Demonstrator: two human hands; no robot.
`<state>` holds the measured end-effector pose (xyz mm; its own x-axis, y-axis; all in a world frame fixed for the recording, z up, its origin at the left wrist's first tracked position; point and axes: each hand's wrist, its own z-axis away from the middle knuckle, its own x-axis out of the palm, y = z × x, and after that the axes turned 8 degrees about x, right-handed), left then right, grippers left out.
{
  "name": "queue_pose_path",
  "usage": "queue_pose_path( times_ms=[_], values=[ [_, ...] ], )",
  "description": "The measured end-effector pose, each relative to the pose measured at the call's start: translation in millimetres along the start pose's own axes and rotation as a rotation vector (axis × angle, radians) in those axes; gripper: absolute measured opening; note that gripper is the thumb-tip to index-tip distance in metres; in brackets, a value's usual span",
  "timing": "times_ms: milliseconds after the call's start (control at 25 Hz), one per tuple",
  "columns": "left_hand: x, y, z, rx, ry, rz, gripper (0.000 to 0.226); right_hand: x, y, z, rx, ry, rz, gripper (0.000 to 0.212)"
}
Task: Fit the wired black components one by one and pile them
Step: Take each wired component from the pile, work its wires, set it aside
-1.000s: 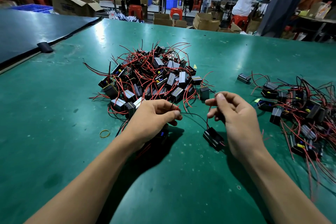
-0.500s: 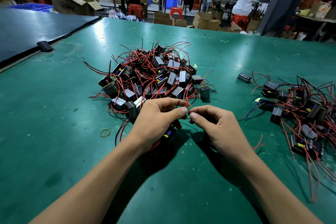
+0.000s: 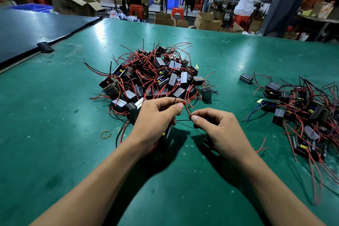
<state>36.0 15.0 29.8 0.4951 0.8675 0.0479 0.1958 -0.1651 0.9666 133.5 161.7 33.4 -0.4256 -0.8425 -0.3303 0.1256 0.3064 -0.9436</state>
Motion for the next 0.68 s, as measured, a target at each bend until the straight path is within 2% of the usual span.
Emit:
queue_pose_path(
  times_ms=[280,480,680],
  values=[
    [4.3,2.3,1.3,0.031,-0.003,0.023,0.008,-1.4,1.2,-1.4,0.006,-0.001,-0.025,0.009],
    [4.3,3.1,1.3,0.098,0.040,-0.060,0.008,-0.1,2.1,-0.8,0.018,0.001,-0.025,0.008],
    [2.7,4.5,1.6,0.169,0.039,-0.214,0.006,-0.1,1.2,1.1,-0.075,0.050,0.149,0.006]
  ],
)
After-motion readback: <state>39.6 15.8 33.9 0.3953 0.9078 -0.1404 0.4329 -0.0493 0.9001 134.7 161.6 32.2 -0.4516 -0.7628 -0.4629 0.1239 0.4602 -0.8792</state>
